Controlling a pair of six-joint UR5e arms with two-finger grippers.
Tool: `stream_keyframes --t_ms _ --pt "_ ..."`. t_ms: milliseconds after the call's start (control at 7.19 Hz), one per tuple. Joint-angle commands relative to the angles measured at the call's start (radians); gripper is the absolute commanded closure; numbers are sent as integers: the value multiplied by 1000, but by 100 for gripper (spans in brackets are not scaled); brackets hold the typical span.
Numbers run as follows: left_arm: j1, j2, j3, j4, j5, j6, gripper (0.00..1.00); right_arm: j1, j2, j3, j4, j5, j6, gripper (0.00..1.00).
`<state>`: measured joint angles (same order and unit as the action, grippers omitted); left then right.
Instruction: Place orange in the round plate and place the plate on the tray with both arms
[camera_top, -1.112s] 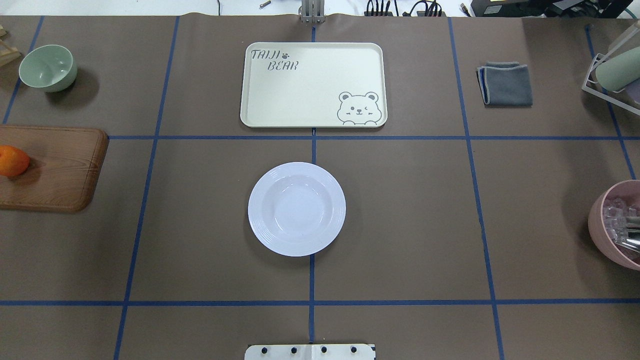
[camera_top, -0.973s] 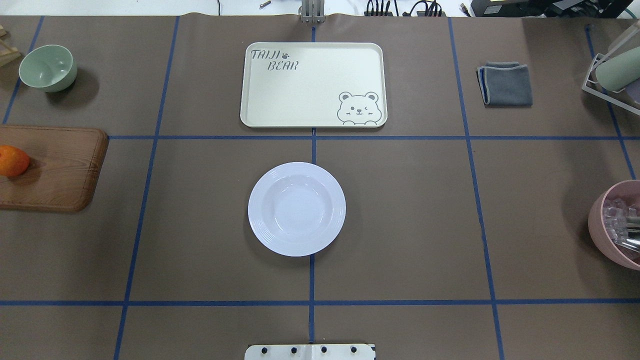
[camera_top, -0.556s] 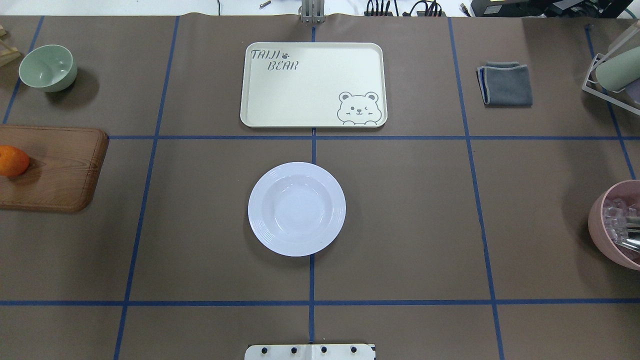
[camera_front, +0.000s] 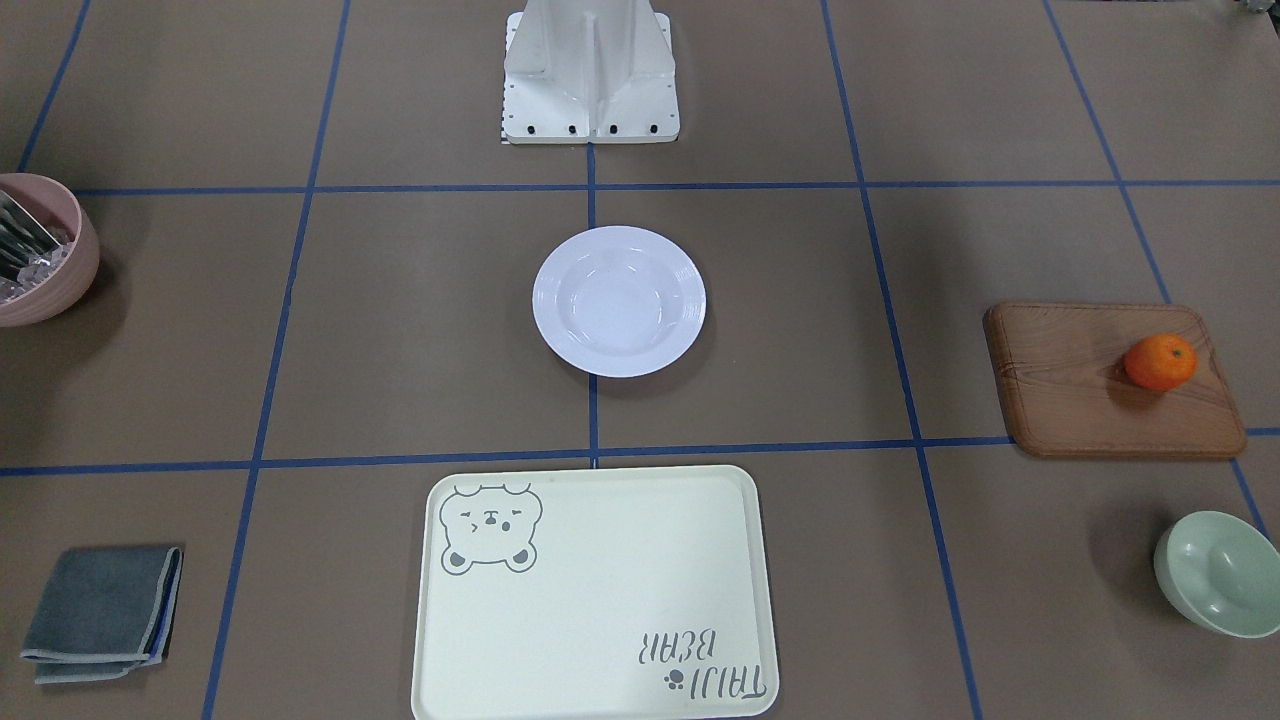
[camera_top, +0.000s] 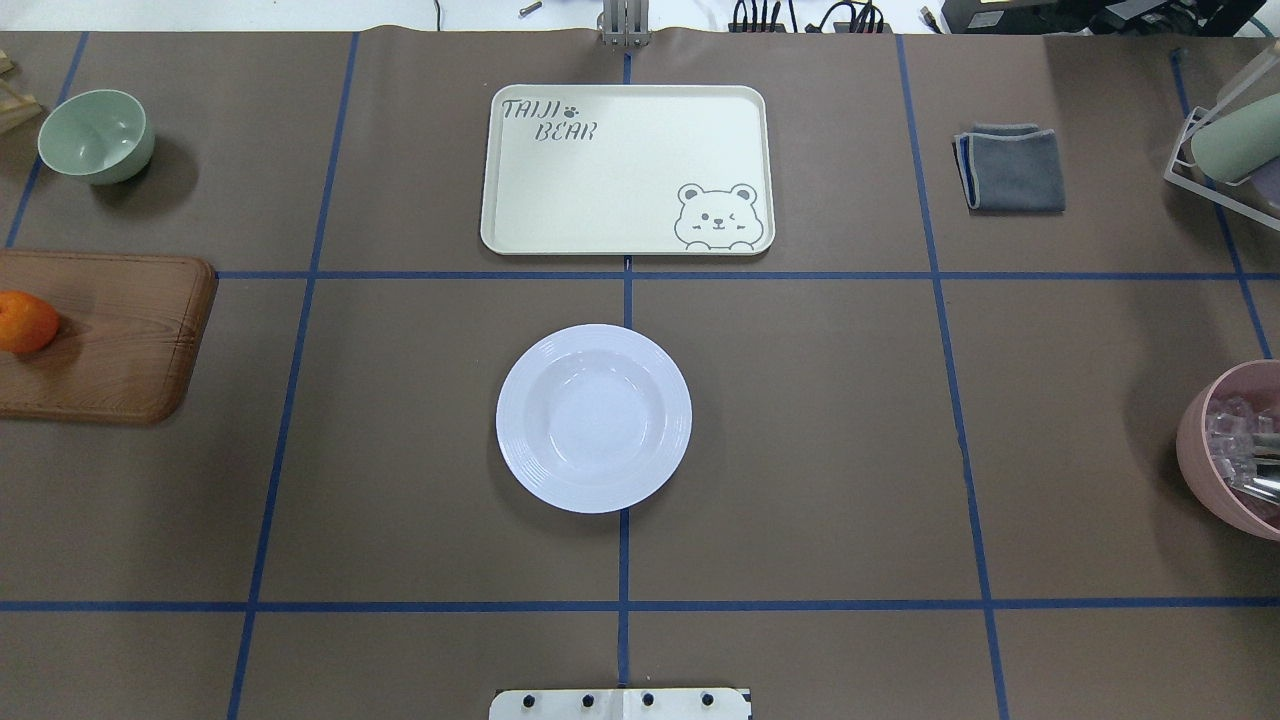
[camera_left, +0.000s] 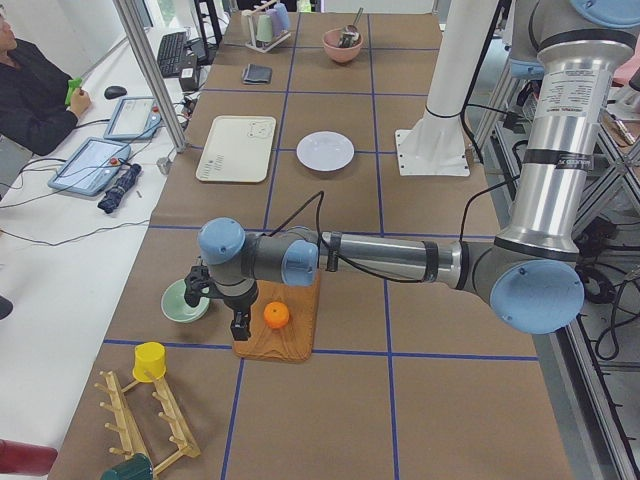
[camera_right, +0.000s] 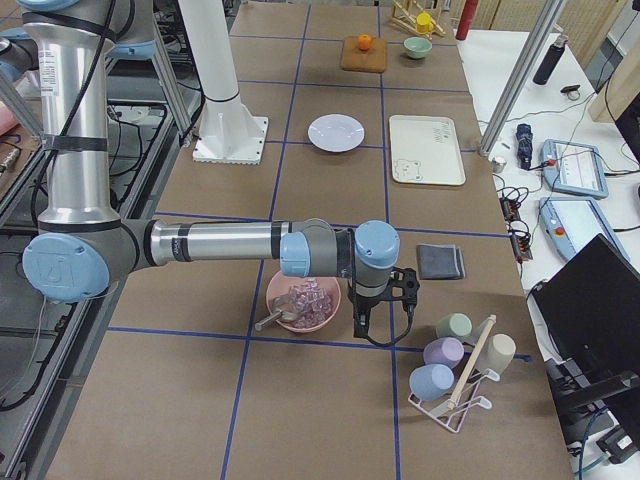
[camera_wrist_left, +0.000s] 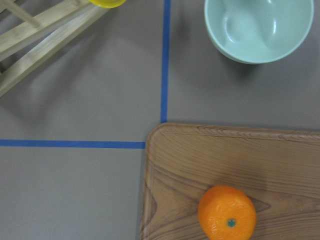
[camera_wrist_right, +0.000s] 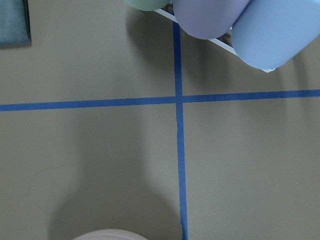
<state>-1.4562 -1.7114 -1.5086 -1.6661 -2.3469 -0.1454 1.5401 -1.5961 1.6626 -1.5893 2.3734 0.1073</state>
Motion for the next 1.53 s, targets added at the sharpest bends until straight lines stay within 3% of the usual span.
stream_keyframes --t_ms 0,278,1390 --pt "101 -13 -5 -135 8 -105 2 0 -1 3 0 3 0 0" --pt "163 -19 60 -141 9 -126 2 0 5 -4 0 0 0 0" --pt "232 -20 161 -176 44 -125 2 0 8 -7 0 -3 2 0"
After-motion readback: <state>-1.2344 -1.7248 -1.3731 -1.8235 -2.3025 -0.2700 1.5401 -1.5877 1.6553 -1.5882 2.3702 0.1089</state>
